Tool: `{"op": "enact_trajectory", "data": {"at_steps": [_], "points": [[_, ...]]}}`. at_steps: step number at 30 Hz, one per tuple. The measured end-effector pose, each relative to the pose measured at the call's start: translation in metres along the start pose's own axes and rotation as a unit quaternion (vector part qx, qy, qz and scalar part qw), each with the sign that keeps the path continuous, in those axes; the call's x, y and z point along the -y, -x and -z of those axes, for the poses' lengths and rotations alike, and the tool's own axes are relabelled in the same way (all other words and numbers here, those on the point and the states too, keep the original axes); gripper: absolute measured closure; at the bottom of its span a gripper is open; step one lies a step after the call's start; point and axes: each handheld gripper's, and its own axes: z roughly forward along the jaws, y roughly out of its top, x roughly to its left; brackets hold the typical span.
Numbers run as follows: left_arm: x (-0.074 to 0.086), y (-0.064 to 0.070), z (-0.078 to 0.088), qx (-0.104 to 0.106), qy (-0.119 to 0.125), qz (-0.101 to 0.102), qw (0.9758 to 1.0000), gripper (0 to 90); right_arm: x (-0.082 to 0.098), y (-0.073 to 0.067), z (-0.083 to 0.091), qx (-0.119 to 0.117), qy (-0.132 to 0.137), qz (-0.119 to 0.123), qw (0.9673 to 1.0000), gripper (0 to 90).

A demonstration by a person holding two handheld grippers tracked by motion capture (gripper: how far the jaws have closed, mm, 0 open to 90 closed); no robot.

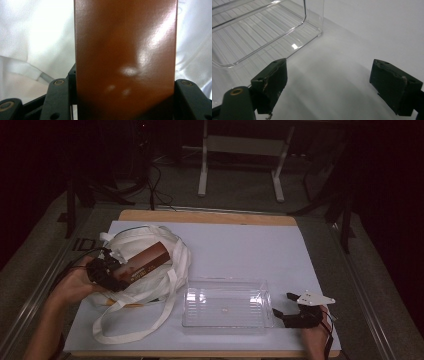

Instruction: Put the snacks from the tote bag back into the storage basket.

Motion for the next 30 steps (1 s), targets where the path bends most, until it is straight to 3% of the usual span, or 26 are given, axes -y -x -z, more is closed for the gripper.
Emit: {"op": "enact_trajectory", "data": {"at_steps": [19,30], "points": [[-0.001,0.013,0.025,0.008,0.032,-0.032,0.9990,43.7,0.000,0.000,0.000,0.001,0.000,0.000,1.0000,14.7],[-0.012,0.026,0.039,0.006,0.043,-0.066,0.9969,43.7,0.000,0.000,0.000,0.001,0.000,0.000,1.0000,14.7]]}}
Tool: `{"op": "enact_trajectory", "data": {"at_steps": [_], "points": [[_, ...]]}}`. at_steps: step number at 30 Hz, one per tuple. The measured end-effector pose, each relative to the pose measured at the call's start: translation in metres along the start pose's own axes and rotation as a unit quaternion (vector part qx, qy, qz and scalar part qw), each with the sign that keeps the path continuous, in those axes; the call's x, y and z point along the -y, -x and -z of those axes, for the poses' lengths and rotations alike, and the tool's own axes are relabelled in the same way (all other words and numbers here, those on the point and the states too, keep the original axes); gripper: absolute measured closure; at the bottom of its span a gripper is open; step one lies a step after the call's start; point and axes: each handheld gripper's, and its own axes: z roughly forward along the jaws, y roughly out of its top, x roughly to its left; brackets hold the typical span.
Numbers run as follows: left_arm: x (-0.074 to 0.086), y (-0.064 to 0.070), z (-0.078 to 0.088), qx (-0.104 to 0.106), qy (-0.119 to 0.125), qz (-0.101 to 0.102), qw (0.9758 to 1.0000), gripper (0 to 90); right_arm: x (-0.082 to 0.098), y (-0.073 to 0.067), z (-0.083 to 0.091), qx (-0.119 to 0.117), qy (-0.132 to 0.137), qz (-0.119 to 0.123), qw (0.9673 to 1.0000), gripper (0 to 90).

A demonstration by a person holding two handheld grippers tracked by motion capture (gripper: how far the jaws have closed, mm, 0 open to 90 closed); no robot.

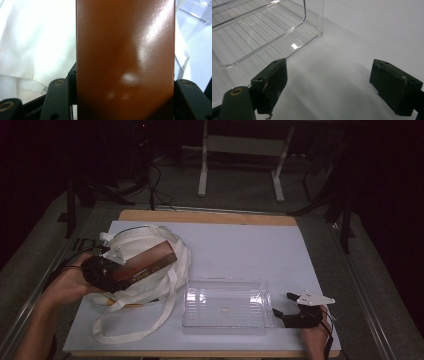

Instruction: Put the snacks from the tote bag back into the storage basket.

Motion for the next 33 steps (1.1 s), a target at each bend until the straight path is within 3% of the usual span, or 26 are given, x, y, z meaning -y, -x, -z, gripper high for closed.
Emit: {"op": "enact_trajectory", "data": {"at_steps": [11,16,24,33], "points": [[-0.017,0.011,0.001,0.006,-0.015,-0.036,0.9992,43.7,0.000,0.000,0.000,0.000,0.001,-0.001,1.0000,14.6],[-0.025,0.019,0.005,0.001,-0.007,-0.054,0.9985,43.7,0.000,0.000,0.000,0.000,0.002,-0.001,1.0000,14.6],[-0.038,0.030,0.003,0.007,-0.024,-0.085,0.9960,43.6,0.000,0.000,0.000,0.000,0.003,-0.001,1.0000,14.7],[-0.046,0.039,-0.001,0.020,-0.031,-0.104,0.9939,43.7,0.000,0.000,0.000,-0.001,0.003,-0.001,1.0000,14.7]]}}
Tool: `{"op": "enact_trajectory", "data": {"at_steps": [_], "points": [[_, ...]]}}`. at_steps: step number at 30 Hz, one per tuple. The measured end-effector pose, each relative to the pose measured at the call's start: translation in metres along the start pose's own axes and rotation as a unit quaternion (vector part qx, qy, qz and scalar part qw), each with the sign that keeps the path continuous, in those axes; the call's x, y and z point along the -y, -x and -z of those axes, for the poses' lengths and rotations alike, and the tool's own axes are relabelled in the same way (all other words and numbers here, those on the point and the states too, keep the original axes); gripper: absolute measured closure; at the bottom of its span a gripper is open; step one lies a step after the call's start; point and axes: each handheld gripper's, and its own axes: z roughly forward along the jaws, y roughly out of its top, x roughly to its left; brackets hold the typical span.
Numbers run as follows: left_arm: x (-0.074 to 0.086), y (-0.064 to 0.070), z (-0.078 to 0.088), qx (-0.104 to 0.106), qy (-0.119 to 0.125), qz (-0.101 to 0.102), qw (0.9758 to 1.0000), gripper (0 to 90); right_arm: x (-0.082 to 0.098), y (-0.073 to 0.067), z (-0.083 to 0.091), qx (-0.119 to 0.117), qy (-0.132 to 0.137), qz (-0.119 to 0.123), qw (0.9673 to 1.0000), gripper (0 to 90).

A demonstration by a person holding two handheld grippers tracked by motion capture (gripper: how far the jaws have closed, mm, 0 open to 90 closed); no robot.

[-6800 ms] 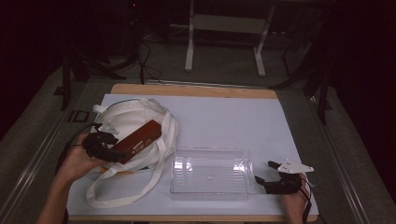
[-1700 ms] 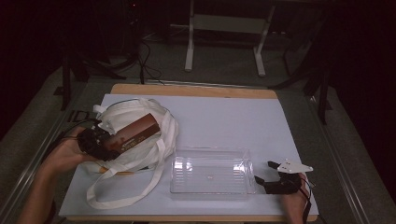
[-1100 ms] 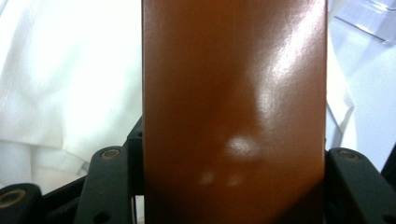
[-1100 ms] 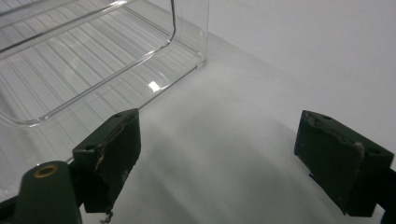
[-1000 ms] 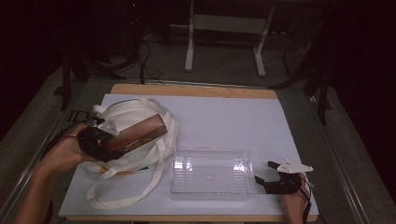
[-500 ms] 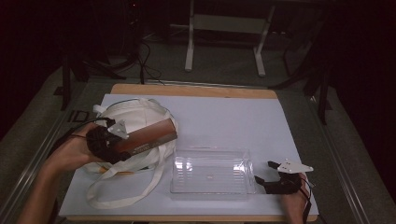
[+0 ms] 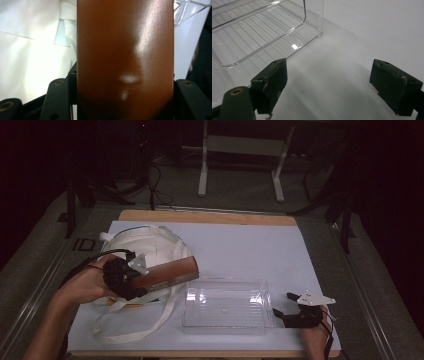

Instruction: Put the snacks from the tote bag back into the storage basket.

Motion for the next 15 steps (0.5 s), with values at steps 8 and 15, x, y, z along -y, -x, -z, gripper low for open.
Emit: {"op": "enact_trajectory", "data": {"at_steps": [8,15], "points": [[-0.0044,0.0056,-0.0012,0.006,0.001,-0.017,0.9998,43.7,0.0000,-0.0001,0.0000,0.000,0.000,0.000,1.0000,14.7],[-0.0086,0.0106,-0.0029,0.017,0.002,-0.025,0.9995,43.7,0.0000,-0.0002,-0.0001,0.001,0.000,0.000,1.0000,14.6]]}}
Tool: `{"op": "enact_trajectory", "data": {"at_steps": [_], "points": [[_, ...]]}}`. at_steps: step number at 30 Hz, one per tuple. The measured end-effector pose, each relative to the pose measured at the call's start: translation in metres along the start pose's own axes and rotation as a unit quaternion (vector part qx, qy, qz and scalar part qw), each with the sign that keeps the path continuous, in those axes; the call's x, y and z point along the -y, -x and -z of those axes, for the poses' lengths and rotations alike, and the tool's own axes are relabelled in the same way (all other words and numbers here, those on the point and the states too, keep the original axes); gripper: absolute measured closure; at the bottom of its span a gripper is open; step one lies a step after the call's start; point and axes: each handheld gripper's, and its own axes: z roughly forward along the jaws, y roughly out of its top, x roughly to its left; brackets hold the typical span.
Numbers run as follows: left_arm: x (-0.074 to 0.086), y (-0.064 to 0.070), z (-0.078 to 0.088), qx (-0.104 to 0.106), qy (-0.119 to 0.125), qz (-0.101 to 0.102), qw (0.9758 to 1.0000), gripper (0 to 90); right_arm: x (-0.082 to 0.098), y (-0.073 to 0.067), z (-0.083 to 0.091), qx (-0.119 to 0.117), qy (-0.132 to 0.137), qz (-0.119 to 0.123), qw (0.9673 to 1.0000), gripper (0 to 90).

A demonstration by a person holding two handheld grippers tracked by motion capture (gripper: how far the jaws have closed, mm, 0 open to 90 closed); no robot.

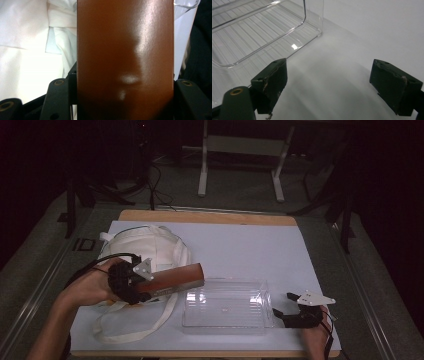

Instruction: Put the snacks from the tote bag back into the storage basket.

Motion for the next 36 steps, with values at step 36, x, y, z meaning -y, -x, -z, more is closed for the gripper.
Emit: {"op": "enact_trajectory", "data": {"at_steps": [36], "points": [[-0.022,0.021,-0.011,0.027,-0.010,-0.047,0.9985,43.6,0.000,0.000,0.000,0.000,0.000,0.000,1.0000,14.7]]}}
